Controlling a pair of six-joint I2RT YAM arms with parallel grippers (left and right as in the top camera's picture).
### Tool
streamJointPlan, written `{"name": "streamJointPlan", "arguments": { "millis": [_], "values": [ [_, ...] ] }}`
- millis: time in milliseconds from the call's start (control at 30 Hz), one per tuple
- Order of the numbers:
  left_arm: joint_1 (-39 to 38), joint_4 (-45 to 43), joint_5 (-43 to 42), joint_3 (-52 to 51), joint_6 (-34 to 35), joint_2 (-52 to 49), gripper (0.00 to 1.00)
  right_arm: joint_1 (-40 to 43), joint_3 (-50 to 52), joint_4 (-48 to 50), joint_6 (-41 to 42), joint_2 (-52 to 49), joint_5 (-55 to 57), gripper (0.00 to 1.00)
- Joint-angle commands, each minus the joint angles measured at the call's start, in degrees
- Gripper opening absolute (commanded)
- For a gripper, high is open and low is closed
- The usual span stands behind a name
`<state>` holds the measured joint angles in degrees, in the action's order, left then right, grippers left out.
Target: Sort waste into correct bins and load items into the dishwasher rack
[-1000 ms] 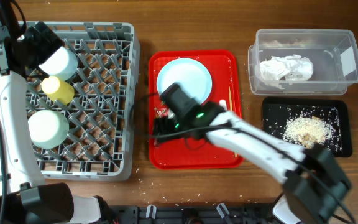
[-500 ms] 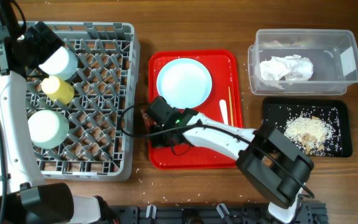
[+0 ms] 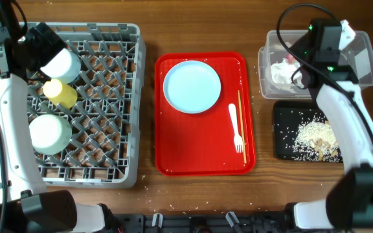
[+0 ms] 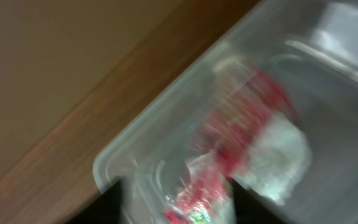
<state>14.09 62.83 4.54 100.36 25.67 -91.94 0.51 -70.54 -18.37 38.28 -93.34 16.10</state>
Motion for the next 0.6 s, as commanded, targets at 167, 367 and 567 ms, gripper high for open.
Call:
{"name": "streamJointPlan", "arguments": {
  "millis": [167, 367, 567],
  "values": [
    [-0.09, -0.17, -0.22, -0.26, 0.52, 0.0, 1.0, -1.42, 0.15, -8.83, -11.1, 3.96, -29.7, 1.0],
    [-0.09, -0.17, -0.22, -0.26, 0.5, 0.0, 1.0, -14.91, 0.28, -25.92, -11.13, 15.8, -26.69, 0.97],
    [-0.09, -0.17, -0.22, -0.26, 0.5, 0.0, 1.0, -35.69, 10.21, -27.3, -7.41, 10.01, -21.88, 0.98]
  ]
}}
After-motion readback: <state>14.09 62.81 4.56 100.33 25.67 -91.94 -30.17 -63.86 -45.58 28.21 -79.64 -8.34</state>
